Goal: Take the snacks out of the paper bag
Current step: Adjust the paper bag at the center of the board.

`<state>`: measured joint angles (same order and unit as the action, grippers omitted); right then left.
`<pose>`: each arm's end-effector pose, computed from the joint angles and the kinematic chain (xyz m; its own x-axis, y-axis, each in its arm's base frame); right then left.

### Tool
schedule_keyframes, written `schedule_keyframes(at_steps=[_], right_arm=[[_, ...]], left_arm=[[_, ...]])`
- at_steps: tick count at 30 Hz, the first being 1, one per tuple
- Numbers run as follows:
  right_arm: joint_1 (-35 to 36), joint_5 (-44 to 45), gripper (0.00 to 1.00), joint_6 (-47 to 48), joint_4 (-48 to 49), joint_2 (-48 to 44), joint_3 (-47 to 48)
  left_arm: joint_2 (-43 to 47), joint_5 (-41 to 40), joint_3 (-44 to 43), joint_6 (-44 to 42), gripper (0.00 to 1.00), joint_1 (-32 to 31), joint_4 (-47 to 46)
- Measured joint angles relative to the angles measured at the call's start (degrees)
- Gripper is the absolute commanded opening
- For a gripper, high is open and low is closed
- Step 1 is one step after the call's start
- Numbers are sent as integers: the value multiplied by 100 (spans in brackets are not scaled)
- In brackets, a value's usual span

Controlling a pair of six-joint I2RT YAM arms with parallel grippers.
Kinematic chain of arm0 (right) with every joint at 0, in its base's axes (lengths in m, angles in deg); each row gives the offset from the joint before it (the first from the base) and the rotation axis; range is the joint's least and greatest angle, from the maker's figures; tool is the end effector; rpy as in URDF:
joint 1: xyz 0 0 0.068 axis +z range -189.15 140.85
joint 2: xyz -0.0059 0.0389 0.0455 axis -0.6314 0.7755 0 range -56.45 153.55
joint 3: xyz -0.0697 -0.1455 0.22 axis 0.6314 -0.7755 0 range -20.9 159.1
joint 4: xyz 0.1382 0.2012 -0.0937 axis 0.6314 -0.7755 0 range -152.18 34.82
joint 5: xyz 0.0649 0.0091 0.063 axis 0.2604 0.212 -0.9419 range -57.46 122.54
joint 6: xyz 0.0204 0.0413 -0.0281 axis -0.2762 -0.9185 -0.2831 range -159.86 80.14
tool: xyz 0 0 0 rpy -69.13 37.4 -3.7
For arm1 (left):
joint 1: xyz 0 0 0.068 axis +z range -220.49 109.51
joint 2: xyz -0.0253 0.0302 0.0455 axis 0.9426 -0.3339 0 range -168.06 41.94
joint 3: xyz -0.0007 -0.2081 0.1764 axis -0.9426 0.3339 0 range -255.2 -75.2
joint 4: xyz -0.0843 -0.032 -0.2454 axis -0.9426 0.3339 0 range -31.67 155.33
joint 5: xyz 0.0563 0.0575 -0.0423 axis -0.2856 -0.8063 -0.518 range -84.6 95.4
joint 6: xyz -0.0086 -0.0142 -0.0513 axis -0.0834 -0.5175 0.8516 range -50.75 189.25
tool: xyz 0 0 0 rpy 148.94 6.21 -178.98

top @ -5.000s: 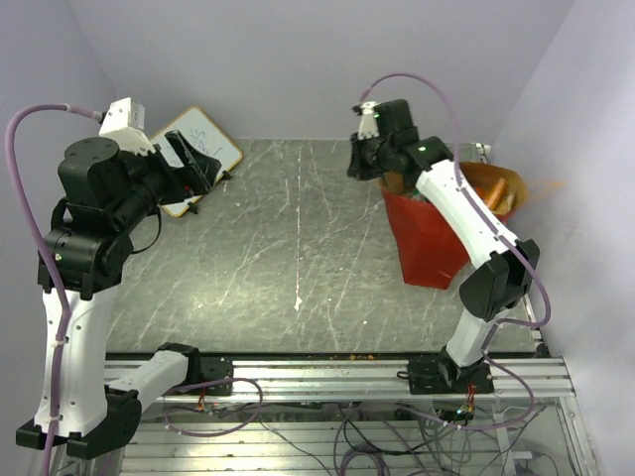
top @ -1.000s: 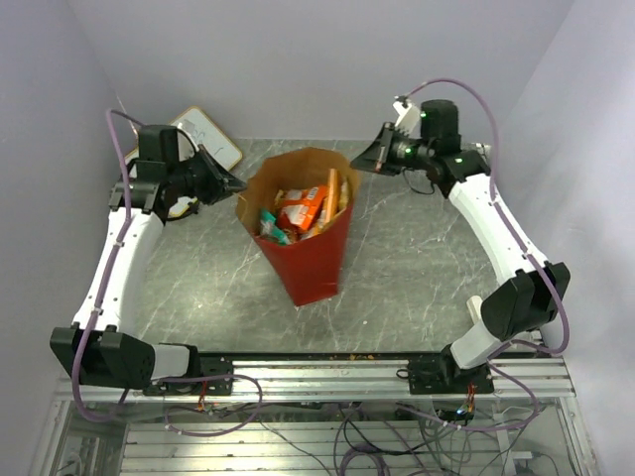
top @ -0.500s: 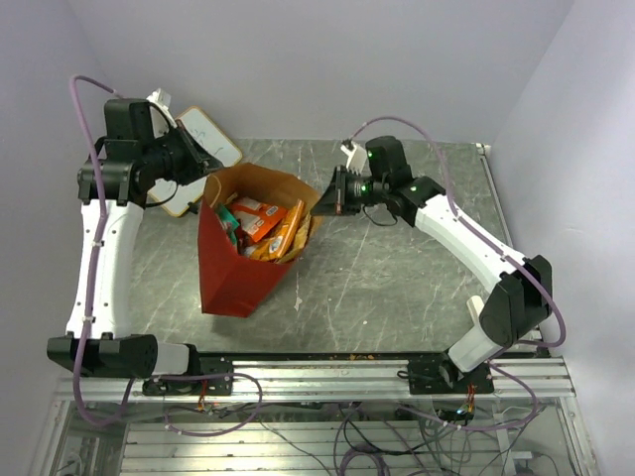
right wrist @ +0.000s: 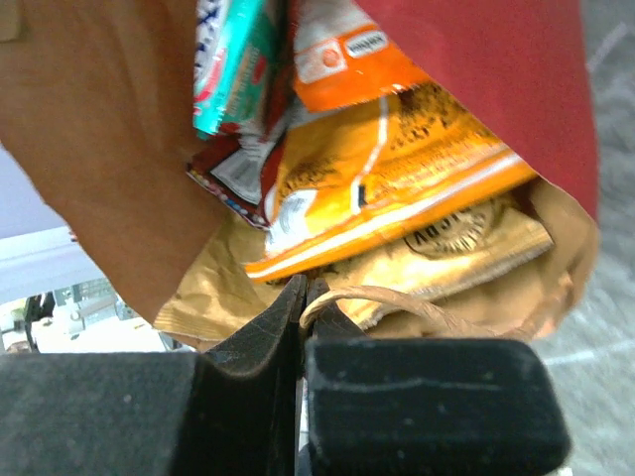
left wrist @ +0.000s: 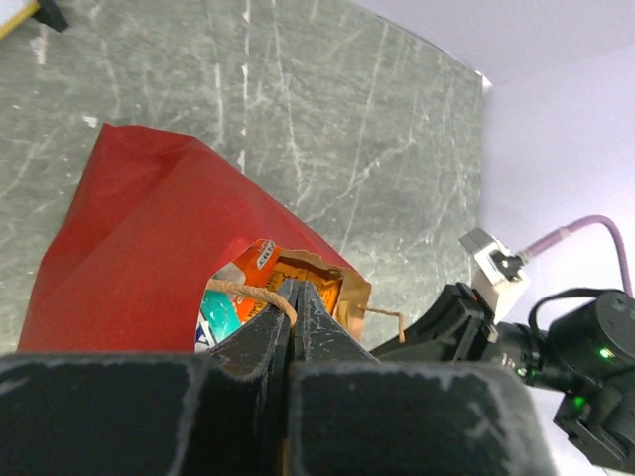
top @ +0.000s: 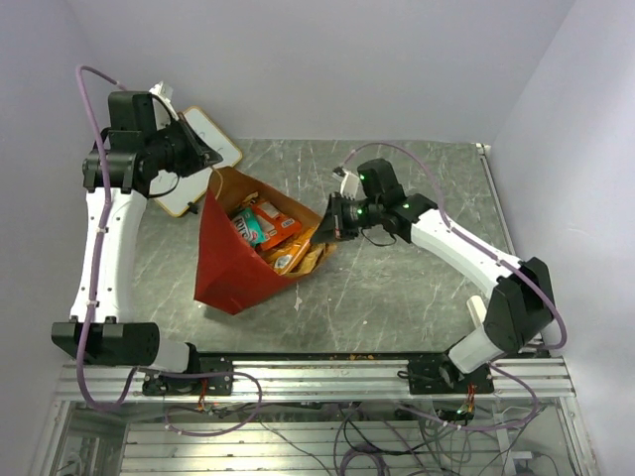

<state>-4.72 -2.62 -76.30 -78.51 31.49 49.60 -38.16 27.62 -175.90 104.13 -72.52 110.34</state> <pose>0.2691 0.2092 0.2937 -0.9216 -0.0430 -0.3857 -0.3412 0.5635 0.7524 0.2735 -0.0231 0.4603 -0.6303 -0.5074 -0.5876 -0.0063 0.7602 -0.6496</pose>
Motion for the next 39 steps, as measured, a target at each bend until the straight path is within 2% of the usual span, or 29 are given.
schedule_keyframes(at_steps=[6, 10, 19, 22, 26, 28, 33, 36, 39], right_arm=[[396, -107, 0, 129, 79, 741, 1108], [667, -111, 0, 332, 44, 964, 1346], [713, 107, 1, 673, -385, 1014, 894], [706, 269, 6, 745, -546, 863, 579], [697, 713, 23, 1058, -1051, 758, 629], [691, 994, 31, 1248, -1357, 710, 785], [678, 1899, 41, 1864, -2081, 540, 1360], [675, 2378, 52, 2208, -2409, 466, 1720], [678, 2568, 54, 2474, -2461, 433, 1958]], left_arm=[[-81, -271, -201, -61, 7, 170, 57], [-79, -98, -94, -9, 7, 243, -286], [262, 1108, 1679, 761, 7, 260, -2055], [546, 1309, 2004, 986, 7, 260, -2317], [979, 1394, 2275, 1276, 7, 260, -2520], [1091, 1436, 2356, 1416, 7, 260, -2579], [1056, 1471, 2347, 1486, 7, 260, -2557], [988, 1473, 2302, 1467, 7, 260, -2500], [951, 1502, 2269, 1469, 7, 260, -2503]])
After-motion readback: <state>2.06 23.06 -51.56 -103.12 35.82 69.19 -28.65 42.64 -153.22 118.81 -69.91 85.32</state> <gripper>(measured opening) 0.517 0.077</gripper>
